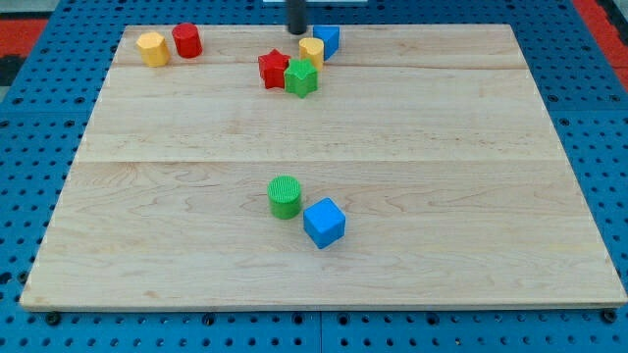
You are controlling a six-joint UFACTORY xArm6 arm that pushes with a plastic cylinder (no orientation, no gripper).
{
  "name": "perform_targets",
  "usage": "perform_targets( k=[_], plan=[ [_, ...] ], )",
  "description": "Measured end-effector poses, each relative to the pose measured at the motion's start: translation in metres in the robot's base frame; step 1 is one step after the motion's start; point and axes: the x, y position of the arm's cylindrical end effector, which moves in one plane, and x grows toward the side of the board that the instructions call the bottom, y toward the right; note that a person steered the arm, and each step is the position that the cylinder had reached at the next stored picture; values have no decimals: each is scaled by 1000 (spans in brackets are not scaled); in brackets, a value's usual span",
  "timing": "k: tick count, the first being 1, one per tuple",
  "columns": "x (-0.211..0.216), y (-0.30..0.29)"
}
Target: Push the group of red star yellow heart green star and blue triangle towards the center of the board
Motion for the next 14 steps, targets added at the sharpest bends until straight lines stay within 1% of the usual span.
perform_targets(
  k=[1,2,3,4,5,6,7,9,10,11,13,14],
  plan=[
    [16,50],
    [60,55],
    [50,66],
    [-1,78],
    [1,41],
    [42,4],
    [69,-4],
    [31,-10],
    [66,-34],
    [97,-38],
    [44,-32],
    [50,-5]
  ],
)
